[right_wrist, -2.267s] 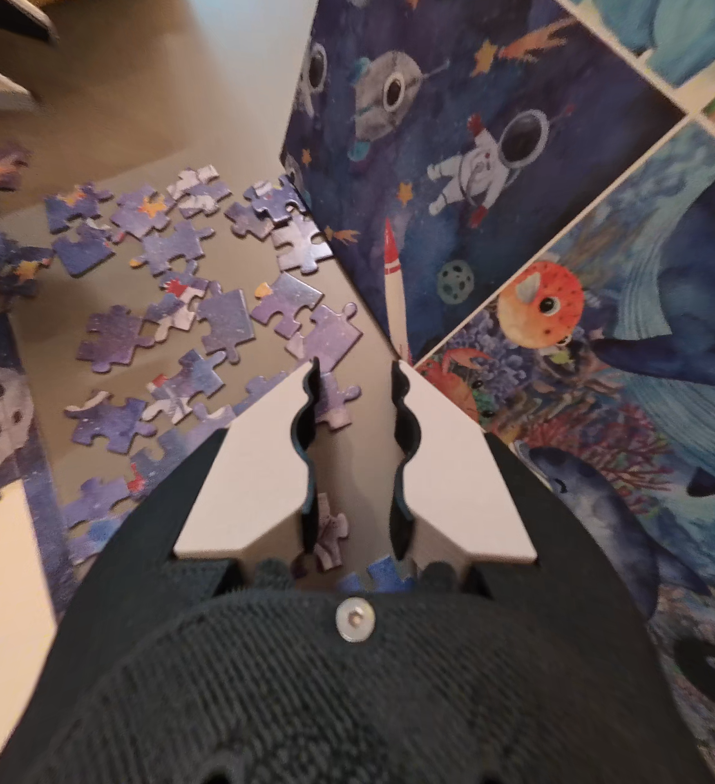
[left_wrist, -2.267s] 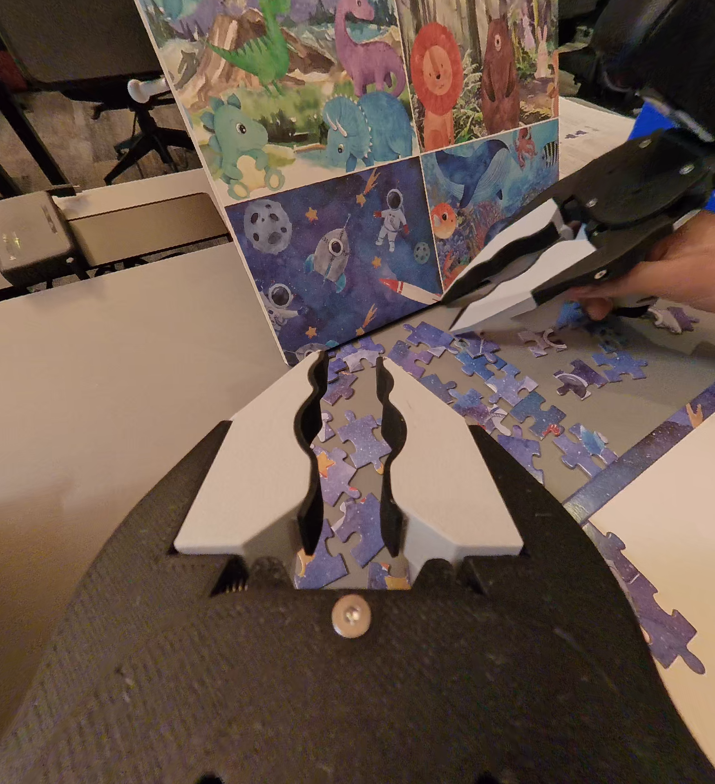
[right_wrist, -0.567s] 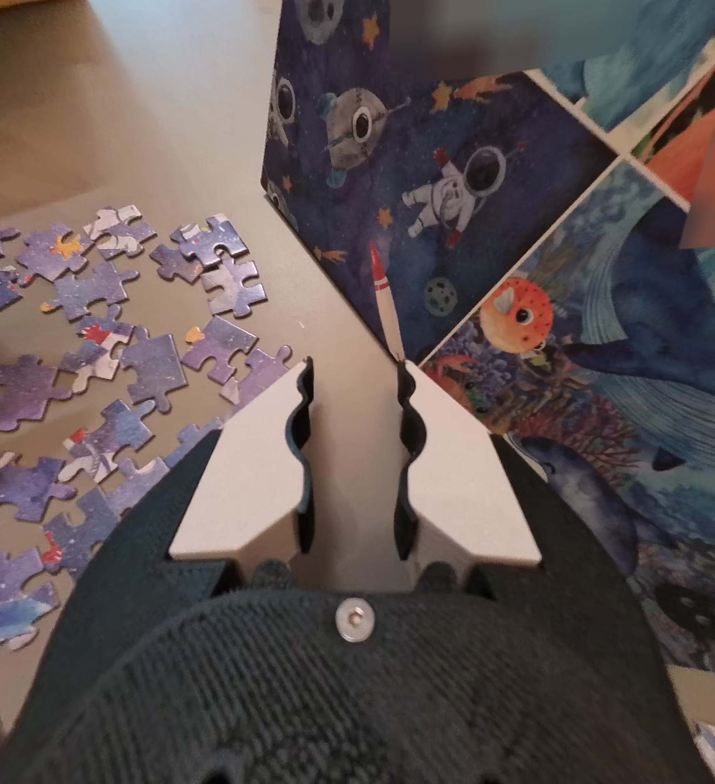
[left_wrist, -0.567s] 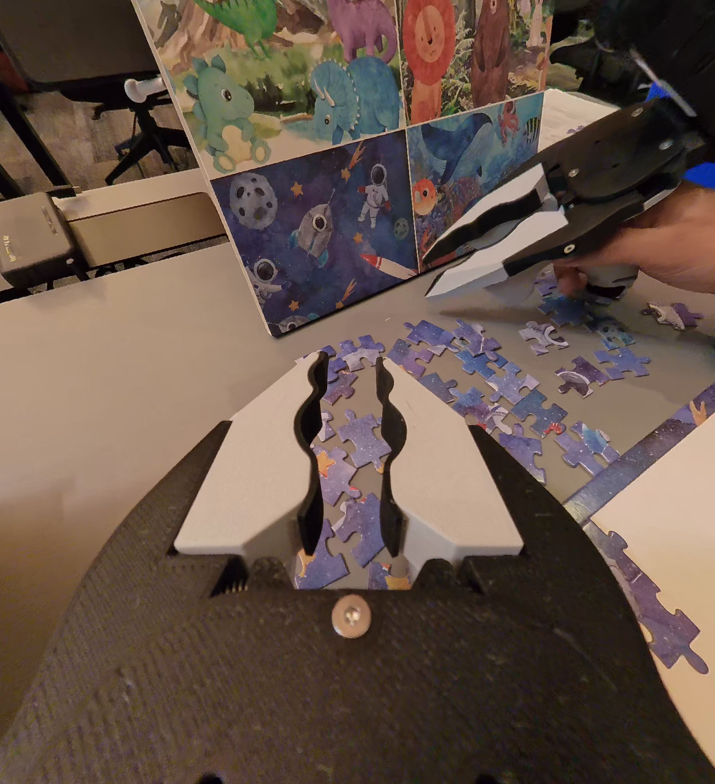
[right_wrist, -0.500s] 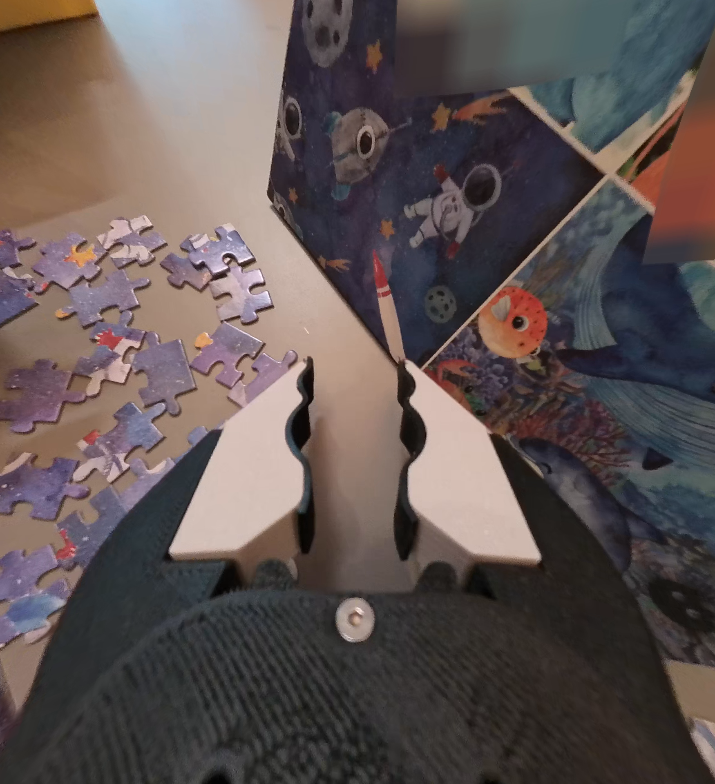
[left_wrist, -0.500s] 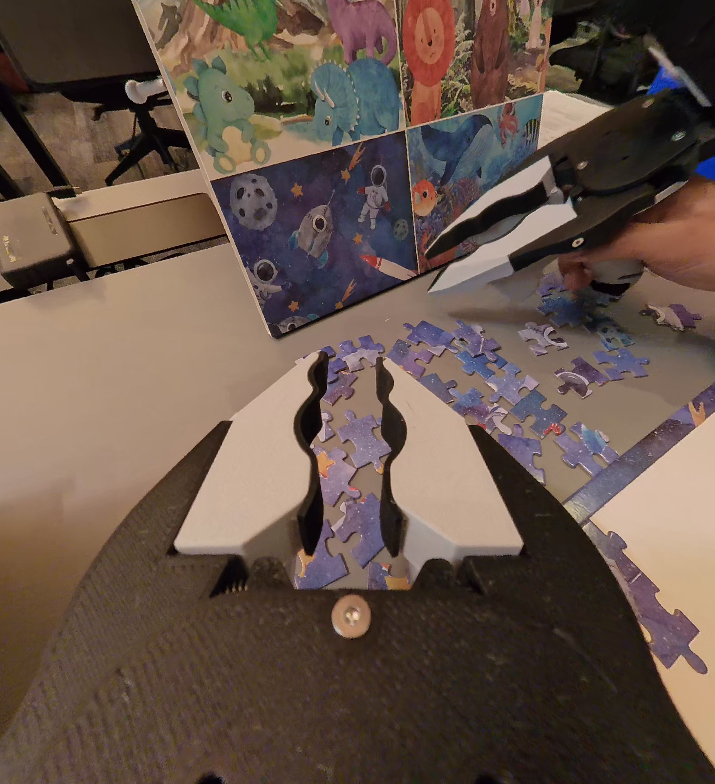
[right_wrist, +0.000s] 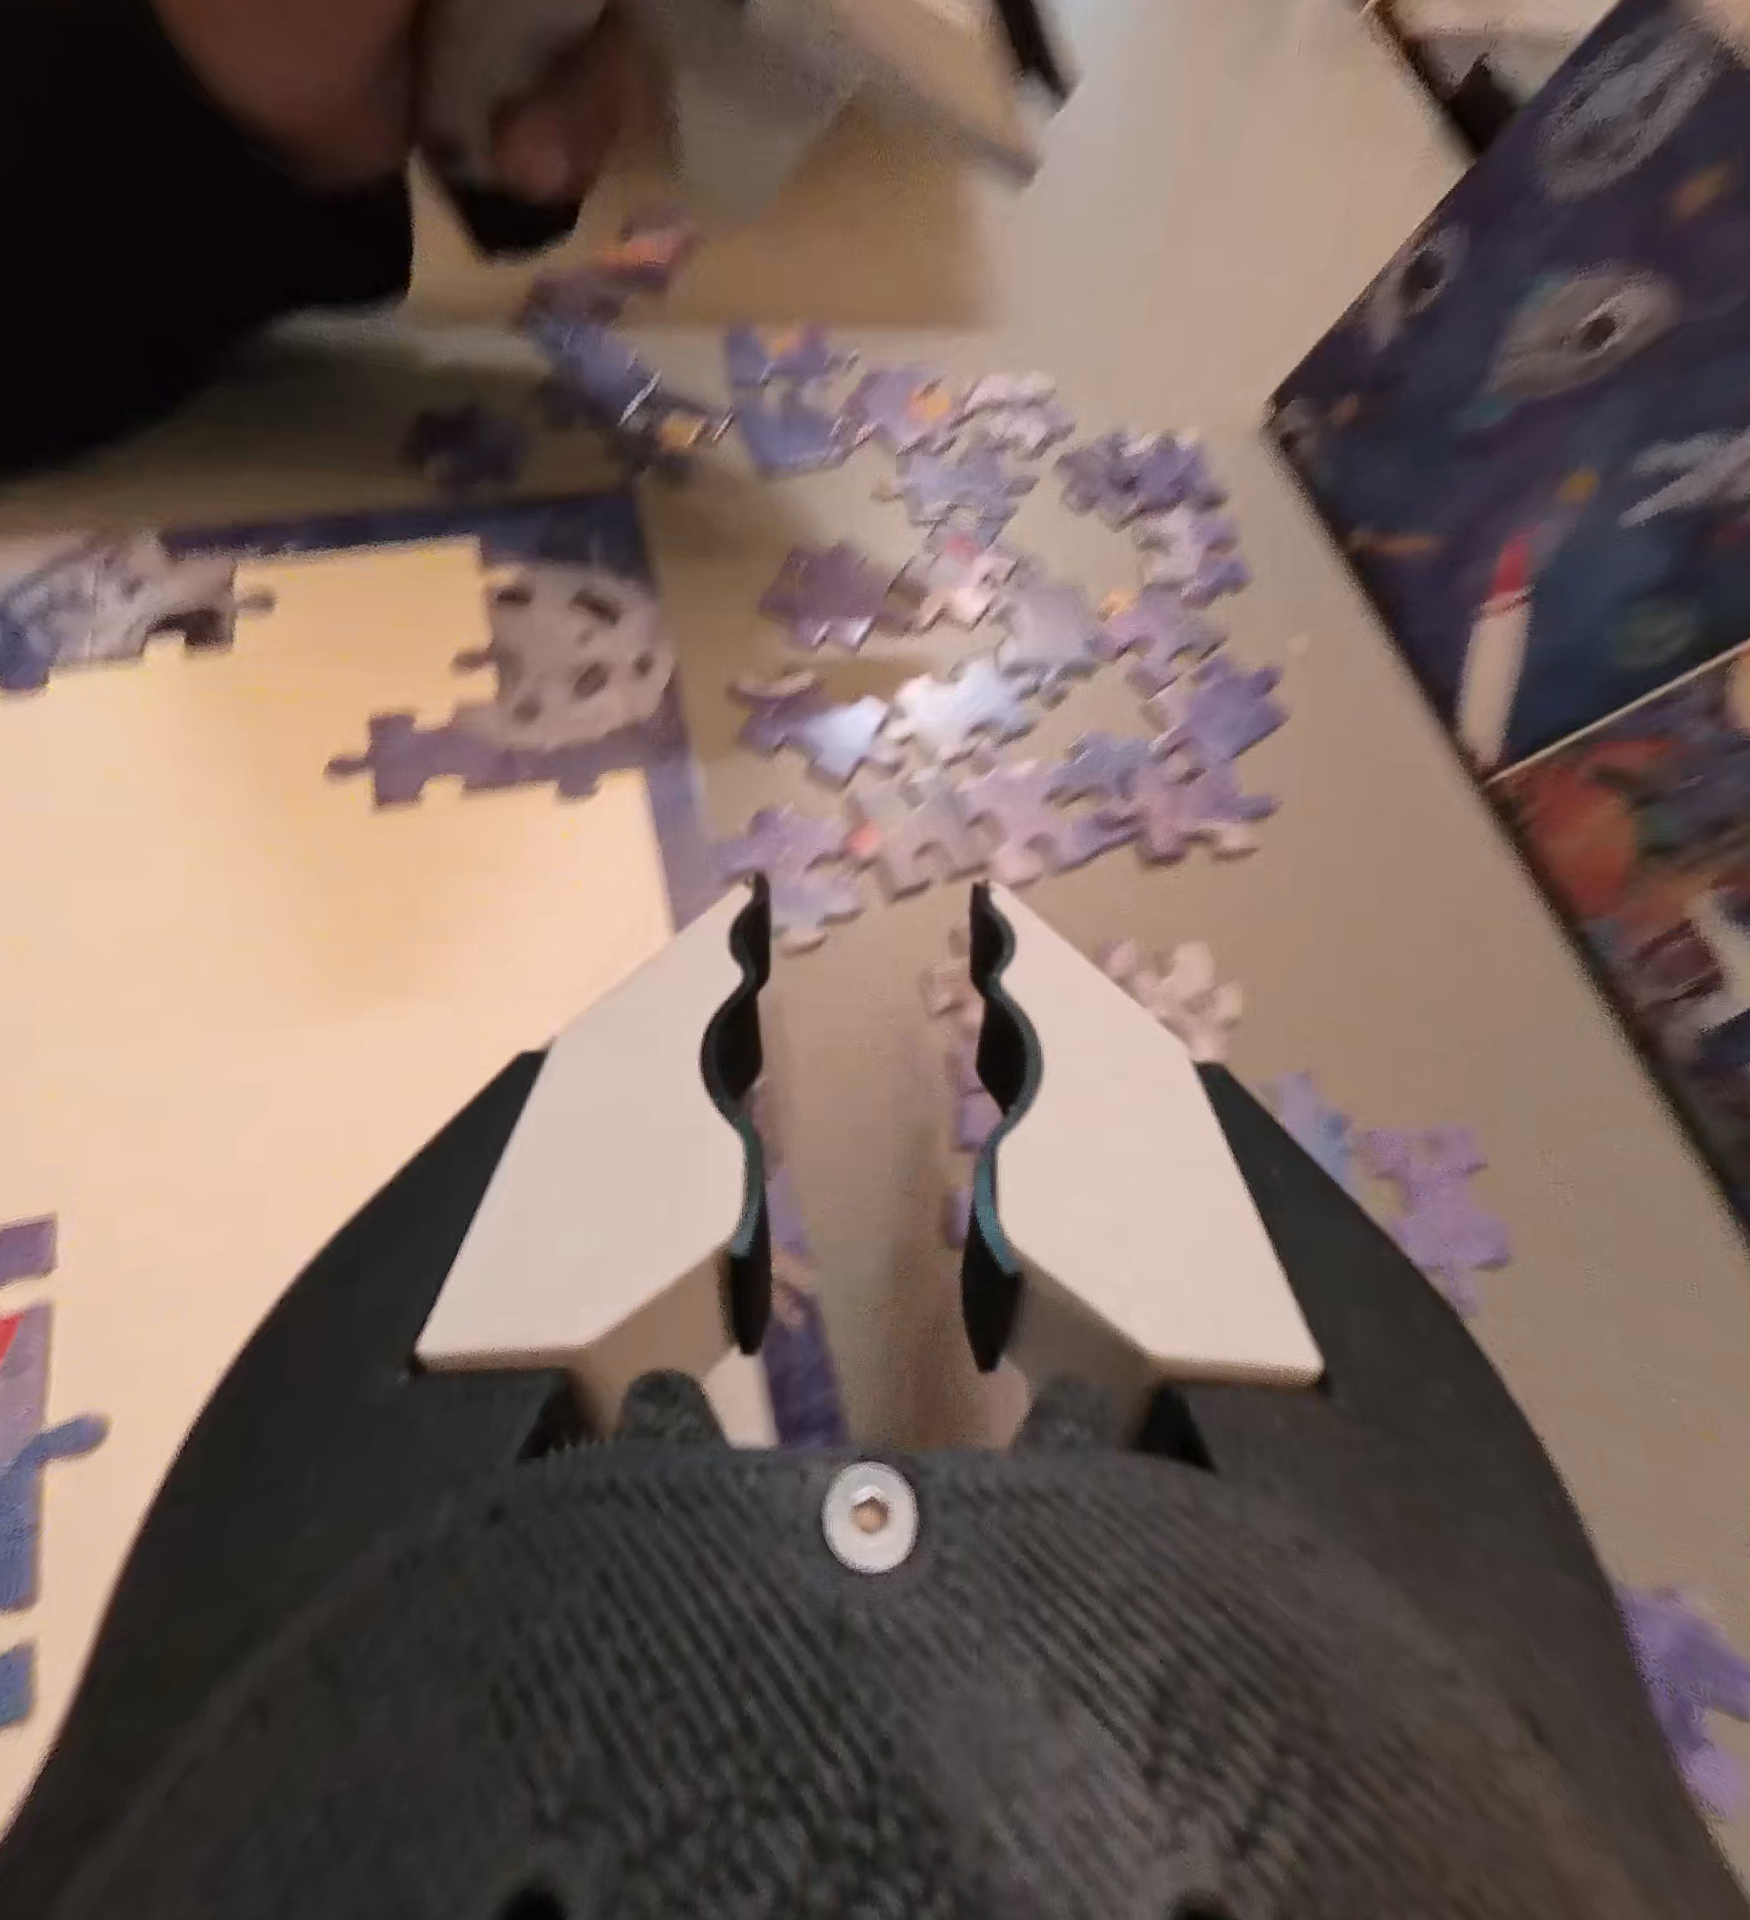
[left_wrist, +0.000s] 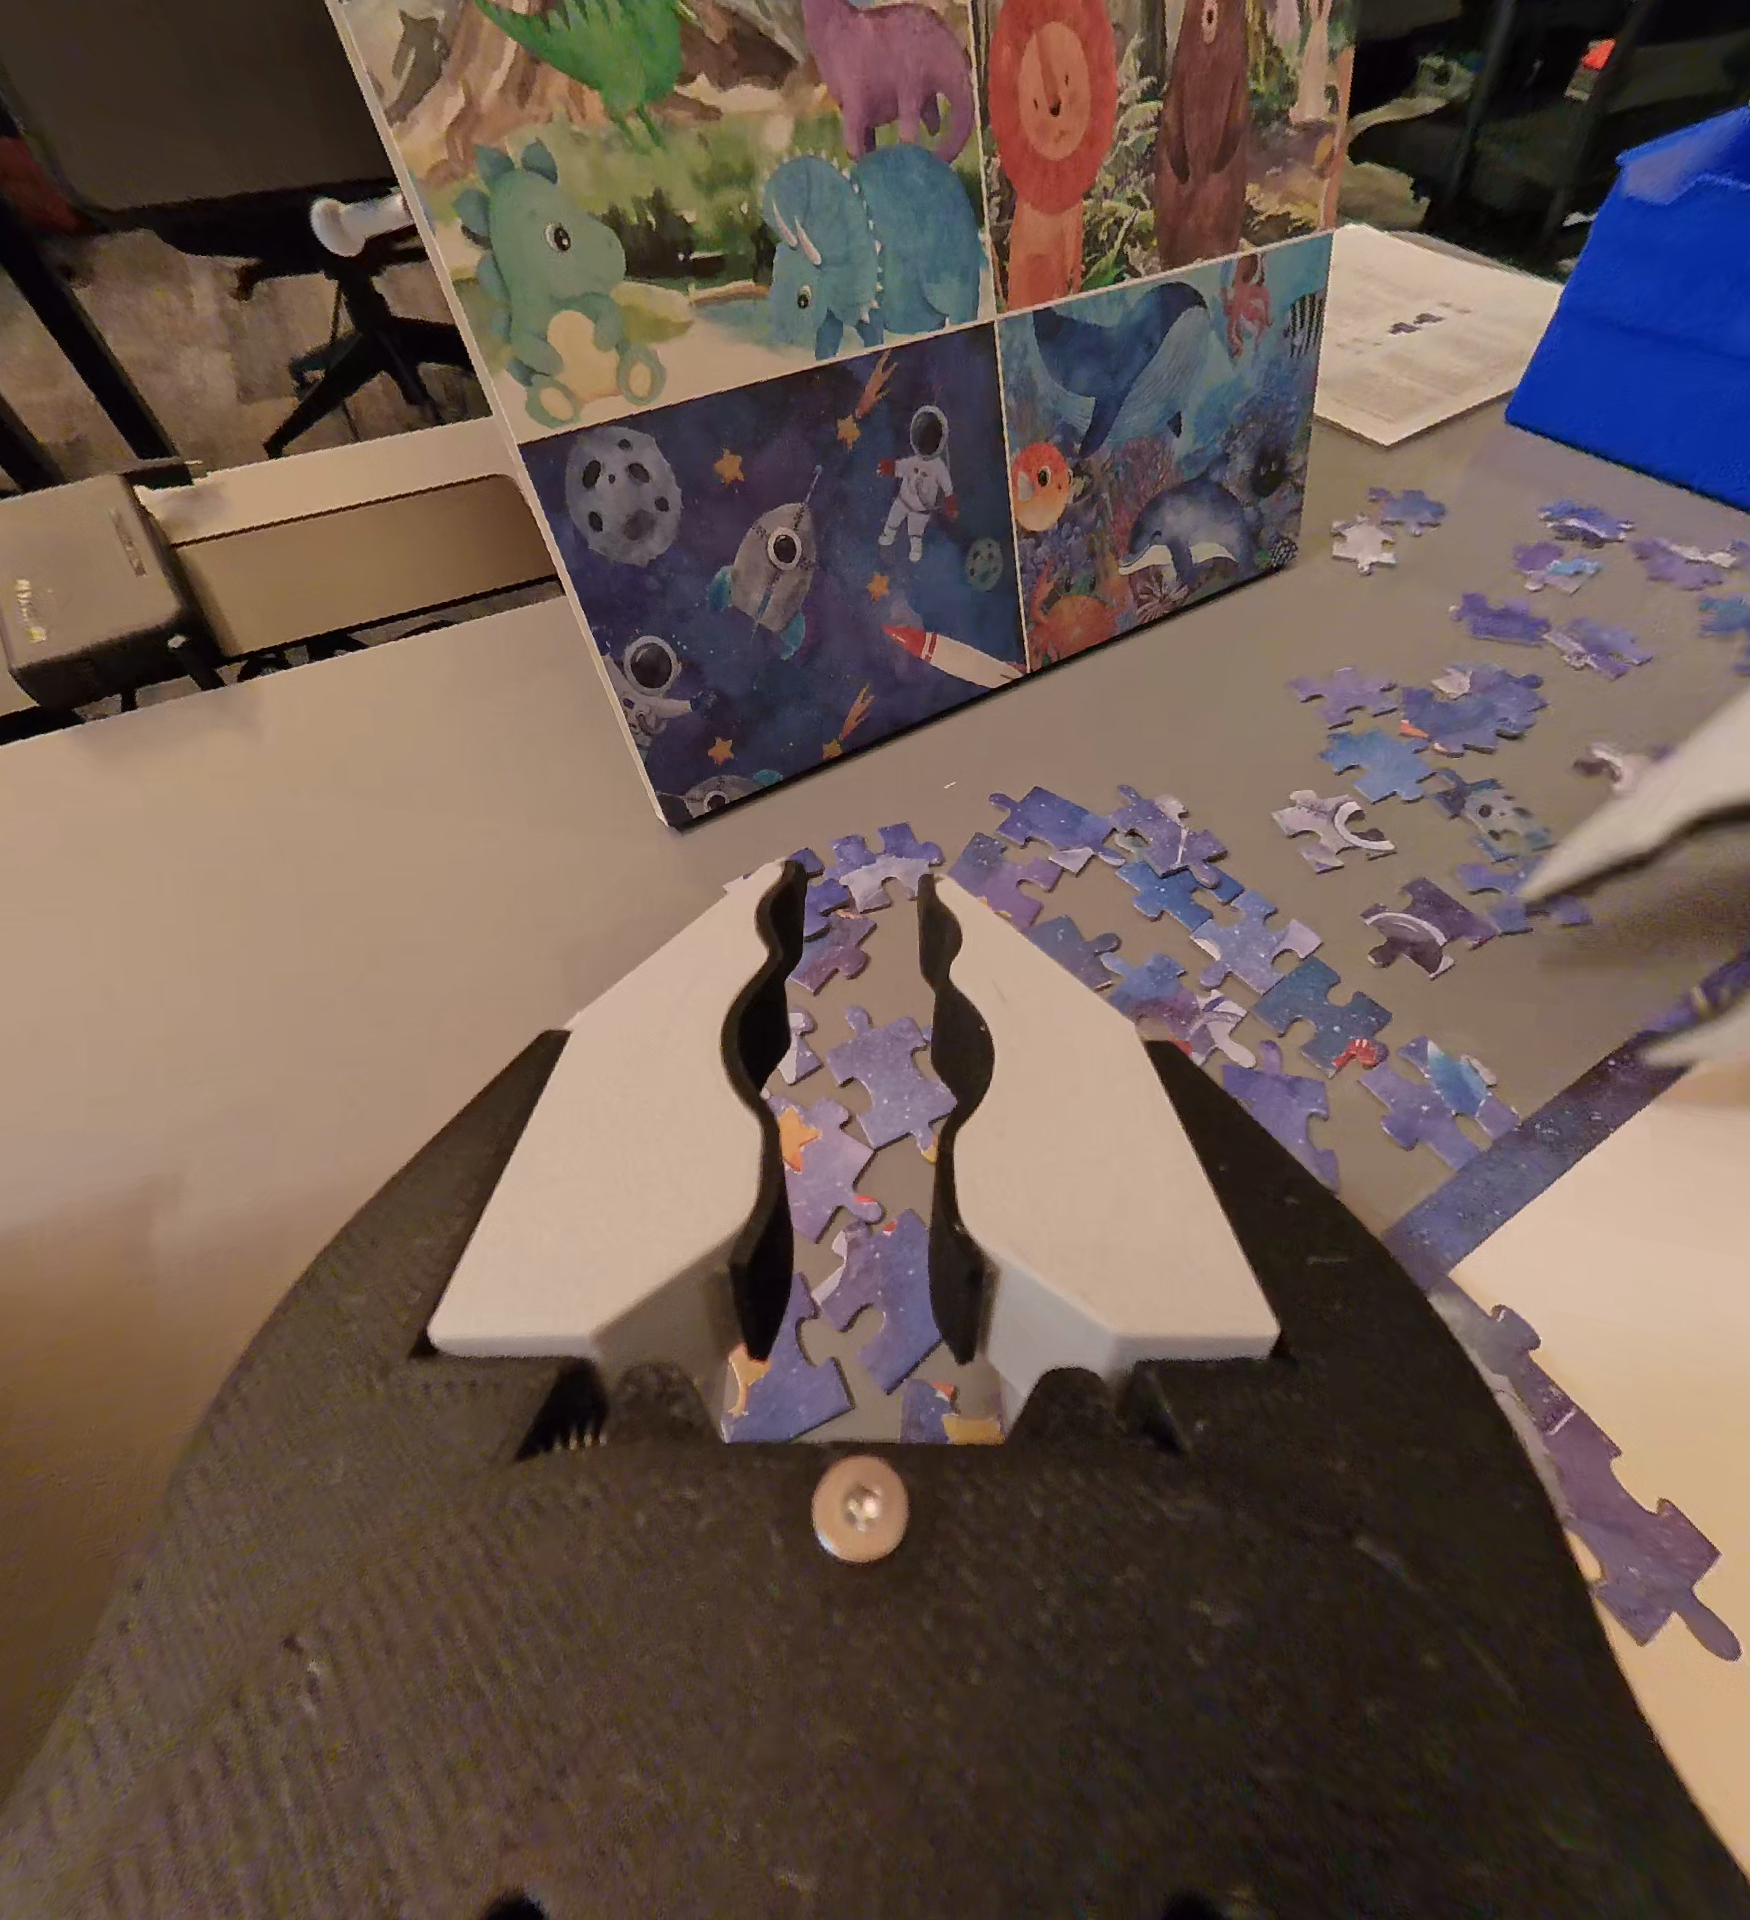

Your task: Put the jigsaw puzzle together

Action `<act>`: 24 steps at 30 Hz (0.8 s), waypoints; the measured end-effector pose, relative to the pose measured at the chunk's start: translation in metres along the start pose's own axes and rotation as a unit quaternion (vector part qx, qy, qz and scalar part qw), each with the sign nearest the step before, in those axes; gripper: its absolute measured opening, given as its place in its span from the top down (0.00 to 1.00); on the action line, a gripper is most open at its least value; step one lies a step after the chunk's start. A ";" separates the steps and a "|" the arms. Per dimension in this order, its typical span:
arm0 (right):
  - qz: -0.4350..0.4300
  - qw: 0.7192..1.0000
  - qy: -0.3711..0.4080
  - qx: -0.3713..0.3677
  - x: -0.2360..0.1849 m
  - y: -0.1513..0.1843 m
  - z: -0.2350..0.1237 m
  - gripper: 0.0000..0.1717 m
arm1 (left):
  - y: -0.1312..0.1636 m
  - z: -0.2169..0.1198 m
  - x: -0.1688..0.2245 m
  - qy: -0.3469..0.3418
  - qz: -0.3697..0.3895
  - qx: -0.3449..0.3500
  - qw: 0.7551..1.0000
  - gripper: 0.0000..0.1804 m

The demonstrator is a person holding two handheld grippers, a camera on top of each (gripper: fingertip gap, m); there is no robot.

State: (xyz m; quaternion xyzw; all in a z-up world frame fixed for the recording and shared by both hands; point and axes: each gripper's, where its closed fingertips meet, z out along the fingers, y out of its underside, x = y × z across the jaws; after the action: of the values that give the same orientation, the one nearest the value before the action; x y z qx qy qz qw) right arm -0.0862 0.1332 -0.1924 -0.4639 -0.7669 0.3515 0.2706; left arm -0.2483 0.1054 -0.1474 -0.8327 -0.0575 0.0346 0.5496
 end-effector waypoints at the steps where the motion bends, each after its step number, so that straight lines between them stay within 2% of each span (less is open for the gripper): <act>1: 0.003 1.000 -0.007 -0.016 -0.010 0.013 0.002 0.79 | 0.000 0.000 0.000 -0.001 0.001 -0.001 1.000 0.89; 3: 0.019 0.999 -0.019 -0.039 -0.023 0.032 0.006 0.79 | 0.001 0.001 0.000 -0.002 0.002 -0.003 1.000 0.89; 7: 0.057 0.997 -0.035 -0.037 -0.023 0.039 0.000 0.86 | 0.002 0.001 -0.002 -0.007 0.003 -0.006 1.000 0.89; 12: 0.060 0.997 -0.016 -0.039 -0.016 0.041 0.000 0.92 | -0.001 -0.001 -0.006 -0.009 -0.006 0.004 1.000 0.89; 18: 0.057 0.998 -0.010 -0.037 -0.016 0.040 0.000 0.92 | -0.002 -0.002 -0.005 -0.005 -0.008 0.007 1.000 0.89; 20: 0.053 0.998 -0.006 -0.031 -0.015 0.038 -0.001 0.89 | -0.003 -0.002 -0.004 -0.005 -0.006 0.006 1.000 0.89; 24: 0.082 0.996 -0.016 0.037 -0.010 0.016 -0.015 0.88 | -0.005 -0.003 -0.004 -0.003 -0.009 0.012 1.000 0.90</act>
State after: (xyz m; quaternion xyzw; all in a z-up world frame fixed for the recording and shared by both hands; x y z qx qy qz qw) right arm -0.0620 0.1338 -0.1968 -0.5090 -0.7172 0.4080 0.2450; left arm -0.2525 0.1041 -0.1421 -0.8256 -0.0664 0.0321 0.5593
